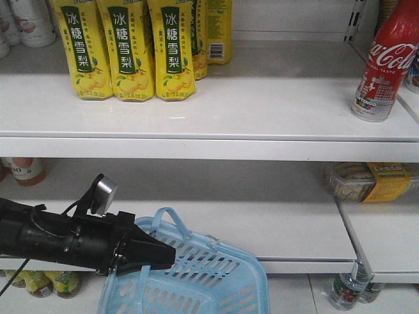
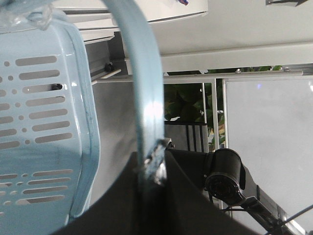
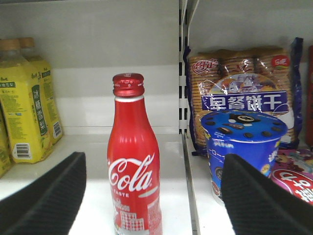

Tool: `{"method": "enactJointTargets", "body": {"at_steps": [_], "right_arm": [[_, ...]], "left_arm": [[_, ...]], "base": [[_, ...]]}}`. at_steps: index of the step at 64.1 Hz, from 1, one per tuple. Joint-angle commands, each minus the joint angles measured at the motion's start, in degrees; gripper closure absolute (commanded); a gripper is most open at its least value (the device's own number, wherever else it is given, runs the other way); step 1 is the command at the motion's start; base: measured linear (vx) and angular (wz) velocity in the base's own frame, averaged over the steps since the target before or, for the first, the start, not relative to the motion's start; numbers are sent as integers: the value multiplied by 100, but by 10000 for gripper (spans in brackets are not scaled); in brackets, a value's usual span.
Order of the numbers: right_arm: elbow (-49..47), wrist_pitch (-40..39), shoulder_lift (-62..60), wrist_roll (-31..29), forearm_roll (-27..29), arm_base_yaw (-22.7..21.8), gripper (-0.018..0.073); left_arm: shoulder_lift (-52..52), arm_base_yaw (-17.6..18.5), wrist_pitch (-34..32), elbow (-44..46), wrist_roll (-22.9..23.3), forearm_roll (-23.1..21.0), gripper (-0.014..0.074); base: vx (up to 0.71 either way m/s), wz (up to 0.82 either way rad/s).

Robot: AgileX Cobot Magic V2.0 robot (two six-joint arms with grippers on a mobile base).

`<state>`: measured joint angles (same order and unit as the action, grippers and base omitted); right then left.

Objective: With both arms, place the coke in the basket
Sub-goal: 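Reach the open right gripper around the red Coca-Cola bottle, then close the right gripper on the bottle and lift it off the shelf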

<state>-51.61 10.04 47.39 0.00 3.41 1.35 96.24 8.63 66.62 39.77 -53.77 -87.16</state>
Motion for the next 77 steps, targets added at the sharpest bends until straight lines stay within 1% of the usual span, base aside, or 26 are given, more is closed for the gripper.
{"method": "enactJointTargets", "body": {"at_steps": [1, 11, 16, 23, 30, 39, 62, 72, 77], "right_arm": [[-483, -114, 286, -115, 90, 0, 3], [-811, 123, 584, -144, 341, 43, 3], [-898, 187, 600, -392, 375, 299, 3], [-898, 30, 600, -850, 356, 680, 3], [-898, -49, 619, -736, 375, 615, 3], [-898, -210, 787, -743, 350, 553, 3], [-922, -1061, 1342, -757, 375, 553, 3], [-1281, -1035, 1631, -728, 481, 398, 3], [-1491, -863, 1811, -740, 495, 382, 3]], "left_arm": [[-275, 16, 405, 103, -111, -431, 602], [-275, 16, 405, 103, -111, -431, 602], [-275, 16, 405, 103, -111, -431, 602], [-275, 16, 405, 103, -111, -431, 602], [-275, 16, 405, 103, -111, -431, 602], [-275, 16, 405, 103, -111, -431, 602], [-275, 16, 405, 103, -111, -431, 602], [-275, 16, 405, 103, -111, -431, 602], [-275, 16, 405, 103, -111, -431, 602]], "base": [[0, 0], [0, 0], [0, 0], [0, 0], [0, 0], [0, 0], [0, 0], [0, 0], [0, 0]]}}
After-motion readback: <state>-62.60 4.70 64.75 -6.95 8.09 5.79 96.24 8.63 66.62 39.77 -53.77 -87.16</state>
